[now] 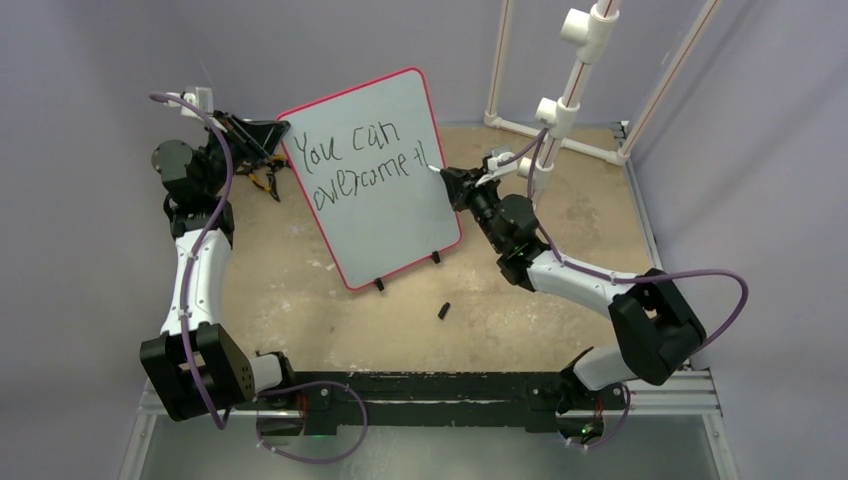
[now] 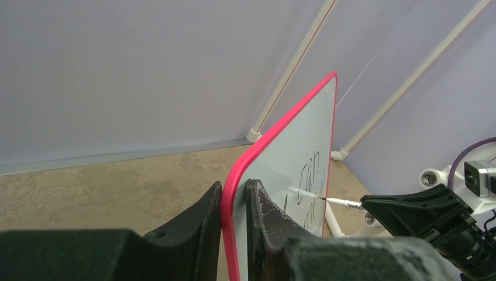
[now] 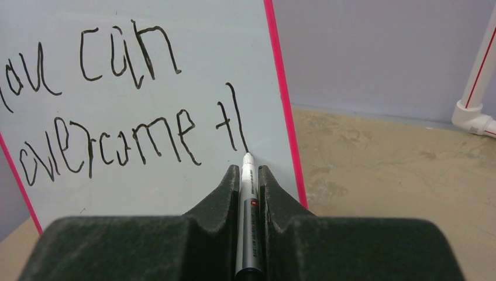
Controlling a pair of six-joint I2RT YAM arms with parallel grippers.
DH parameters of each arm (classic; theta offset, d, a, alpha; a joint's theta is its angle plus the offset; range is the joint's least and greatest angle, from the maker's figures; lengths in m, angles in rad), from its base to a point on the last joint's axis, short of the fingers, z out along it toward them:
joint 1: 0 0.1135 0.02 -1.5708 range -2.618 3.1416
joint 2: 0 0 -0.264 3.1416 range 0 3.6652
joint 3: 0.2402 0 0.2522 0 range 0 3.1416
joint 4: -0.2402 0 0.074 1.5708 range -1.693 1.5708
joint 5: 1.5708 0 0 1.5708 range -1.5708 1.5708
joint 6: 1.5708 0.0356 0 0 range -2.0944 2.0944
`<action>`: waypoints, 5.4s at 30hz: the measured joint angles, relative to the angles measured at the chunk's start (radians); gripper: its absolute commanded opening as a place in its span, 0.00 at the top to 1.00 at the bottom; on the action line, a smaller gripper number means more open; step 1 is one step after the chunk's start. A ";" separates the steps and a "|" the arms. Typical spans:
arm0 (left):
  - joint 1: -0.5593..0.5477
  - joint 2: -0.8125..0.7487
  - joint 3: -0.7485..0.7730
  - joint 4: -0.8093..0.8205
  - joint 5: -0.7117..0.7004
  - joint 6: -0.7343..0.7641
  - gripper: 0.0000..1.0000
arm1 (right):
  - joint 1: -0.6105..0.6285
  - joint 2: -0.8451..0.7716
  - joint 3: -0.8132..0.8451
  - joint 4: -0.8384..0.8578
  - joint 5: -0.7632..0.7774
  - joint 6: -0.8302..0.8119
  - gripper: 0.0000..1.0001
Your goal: Write a sentence on the whiteboard
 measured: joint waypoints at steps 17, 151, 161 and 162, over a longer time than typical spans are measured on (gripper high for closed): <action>0.000 0.000 0.000 0.002 0.004 0.000 0.84 | 0.000 0.032 0.043 0.046 0.002 -0.003 1.00; 0.006 0.000 -0.002 0.003 0.008 -0.001 0.85 | 0.000 0.050 0.050 0.122 0.107 -0.039 1.00; 0.006 0.000 -0.002 0.003 0.008 -0.001 0.85 | 0.000 0.050 0.050 0.116 0.126 -0.040 1.00; 0.006 0.000 -0.002 0.003 0.008 -0.001 0.85 | 0.000 0.050 0.050 0.114 0.126 -0.040 1.00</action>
